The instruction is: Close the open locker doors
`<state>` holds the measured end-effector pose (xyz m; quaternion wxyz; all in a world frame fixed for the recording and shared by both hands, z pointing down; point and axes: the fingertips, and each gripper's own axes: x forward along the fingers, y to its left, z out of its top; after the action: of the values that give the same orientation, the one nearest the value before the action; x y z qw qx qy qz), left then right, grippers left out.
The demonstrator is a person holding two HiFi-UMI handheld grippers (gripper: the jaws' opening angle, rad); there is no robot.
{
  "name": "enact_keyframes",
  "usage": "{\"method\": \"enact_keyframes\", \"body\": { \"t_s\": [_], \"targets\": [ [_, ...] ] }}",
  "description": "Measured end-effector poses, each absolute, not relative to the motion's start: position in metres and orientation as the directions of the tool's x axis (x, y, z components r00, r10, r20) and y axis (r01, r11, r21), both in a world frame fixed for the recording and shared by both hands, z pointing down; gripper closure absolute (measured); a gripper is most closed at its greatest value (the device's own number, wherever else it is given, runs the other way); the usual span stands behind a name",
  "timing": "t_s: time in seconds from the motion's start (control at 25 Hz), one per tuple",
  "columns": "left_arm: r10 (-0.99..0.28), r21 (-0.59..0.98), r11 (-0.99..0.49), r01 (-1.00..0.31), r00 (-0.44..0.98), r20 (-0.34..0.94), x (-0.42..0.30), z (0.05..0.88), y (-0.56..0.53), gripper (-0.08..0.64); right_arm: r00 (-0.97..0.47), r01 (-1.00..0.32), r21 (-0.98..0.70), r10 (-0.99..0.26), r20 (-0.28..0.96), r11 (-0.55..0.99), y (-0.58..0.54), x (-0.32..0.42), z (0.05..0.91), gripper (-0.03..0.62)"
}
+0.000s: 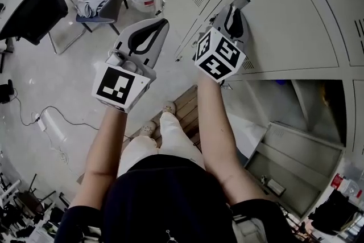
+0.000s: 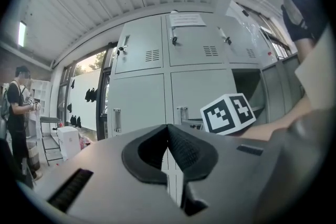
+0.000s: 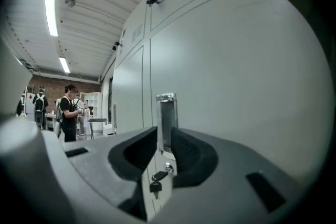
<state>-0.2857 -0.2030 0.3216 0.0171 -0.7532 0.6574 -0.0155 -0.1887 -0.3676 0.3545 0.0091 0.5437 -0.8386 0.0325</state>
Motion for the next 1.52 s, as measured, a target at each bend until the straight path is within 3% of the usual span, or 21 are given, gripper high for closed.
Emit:
{"method": "enact_keyframes", "body": {
  "t_s": [0.16, 0.28, 0.56, 0.96, 1.52],
  "targets": [
    [-0.988, -0.049, -0.155, -0.987, 0.156, -0.015, -0.276, 0.317, -0.189, 0.557, -0.460, -0.888, -0.026, -0.888, -0.005, 0.460, -0.343, -0.187, 0.336, 0.528],
    [-0.984, -0.053, -0.175, -0.983, 0.176, -0.028, -0.261, 0.309, -0.171, 0.557, -0.498, -0.867, -0.020, -0.866, -0.040, 0.499, -0.306, -0.175, 0.321, 0.591],
    [-0.964, -0.040, -0.247, -0.968, 0.250, -0.091, -0.221, 0.287, -0.125, 0.557, -0.494, -0.869, 0.024, -0.861, -0.118, 0.495, -0.204, -0.119, 0.288, 0.591],
    [-0.922, -0.101, -0.341, -0.935, 0.354, -0.156, -0.146, 0.257, -0.057, 0.557, -0.361, -0.932, 0.087, -0.916, -0.174, 0.351, -0.090, -0.020, 0.262, 0.592],
    [-0.827, -0.061, -0.533, -0.844, 0.535, -0.174, -0.048, 0.258, -0.017, 0.557, -0.131, -0.984, 0.147, -0.973, -0.190, 0.104, 0.009, 0.090, 0.243, 0.592]
  ]
}}
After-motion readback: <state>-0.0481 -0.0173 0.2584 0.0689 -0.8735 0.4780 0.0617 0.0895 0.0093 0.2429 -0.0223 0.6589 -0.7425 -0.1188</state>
